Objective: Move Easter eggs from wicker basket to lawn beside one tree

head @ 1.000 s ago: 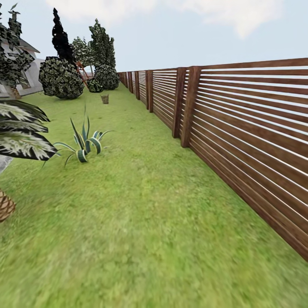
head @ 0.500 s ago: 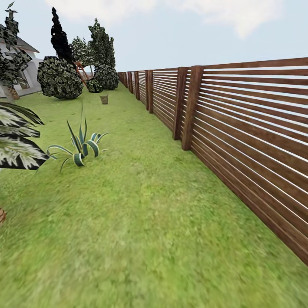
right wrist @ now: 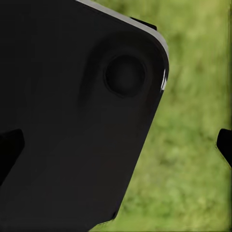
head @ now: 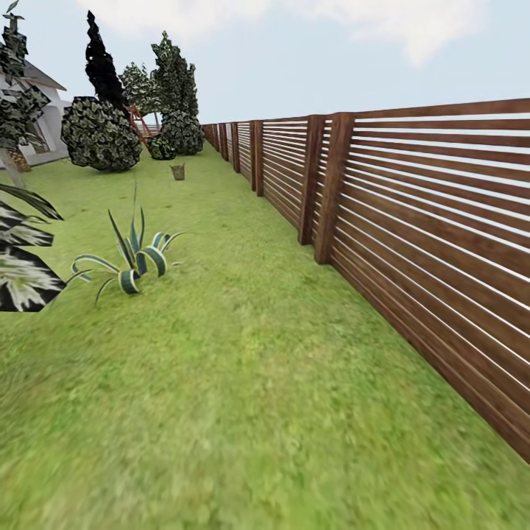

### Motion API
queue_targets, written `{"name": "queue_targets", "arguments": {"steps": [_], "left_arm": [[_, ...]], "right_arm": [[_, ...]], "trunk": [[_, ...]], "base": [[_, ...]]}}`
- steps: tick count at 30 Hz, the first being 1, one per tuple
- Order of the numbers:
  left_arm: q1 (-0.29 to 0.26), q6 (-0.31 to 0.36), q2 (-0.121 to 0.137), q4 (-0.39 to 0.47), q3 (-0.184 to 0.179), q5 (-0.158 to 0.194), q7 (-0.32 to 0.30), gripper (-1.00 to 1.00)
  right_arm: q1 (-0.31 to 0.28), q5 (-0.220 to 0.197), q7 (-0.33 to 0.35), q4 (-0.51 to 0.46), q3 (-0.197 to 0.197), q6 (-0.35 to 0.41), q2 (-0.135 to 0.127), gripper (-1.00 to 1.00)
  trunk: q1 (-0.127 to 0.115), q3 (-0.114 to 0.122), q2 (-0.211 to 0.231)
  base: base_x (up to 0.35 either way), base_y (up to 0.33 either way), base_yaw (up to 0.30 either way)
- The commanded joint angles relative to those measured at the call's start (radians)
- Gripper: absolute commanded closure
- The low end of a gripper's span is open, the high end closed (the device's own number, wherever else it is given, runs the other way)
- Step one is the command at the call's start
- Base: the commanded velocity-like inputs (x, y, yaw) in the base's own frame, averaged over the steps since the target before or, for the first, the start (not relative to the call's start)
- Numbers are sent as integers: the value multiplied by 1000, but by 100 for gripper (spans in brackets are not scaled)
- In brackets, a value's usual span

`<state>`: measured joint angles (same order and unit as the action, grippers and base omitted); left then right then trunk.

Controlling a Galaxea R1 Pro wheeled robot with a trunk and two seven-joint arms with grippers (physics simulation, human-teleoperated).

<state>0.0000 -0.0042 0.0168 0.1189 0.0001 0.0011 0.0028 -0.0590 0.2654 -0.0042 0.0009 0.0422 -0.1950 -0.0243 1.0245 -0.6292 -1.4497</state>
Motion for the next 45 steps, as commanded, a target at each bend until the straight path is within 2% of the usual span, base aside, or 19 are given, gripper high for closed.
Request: {"name": "queue_targets", "arguments": {"steps": [1, 45], "left_arm": [[0, 0, 0, 1, 0, 0, 0, -100], [0, 0, 0, 1, 0, 0, 0, -100]], "right_arm": [[0, 2, 0, 1, 4, -3, 0, -100], [-1, 2, 0, 1, 4, -3, 0, -100]], "trunk": [[1, -1, 0], [1, -1, 0]], "base": [[325, 0, 0], [325, 0, 0]]}}
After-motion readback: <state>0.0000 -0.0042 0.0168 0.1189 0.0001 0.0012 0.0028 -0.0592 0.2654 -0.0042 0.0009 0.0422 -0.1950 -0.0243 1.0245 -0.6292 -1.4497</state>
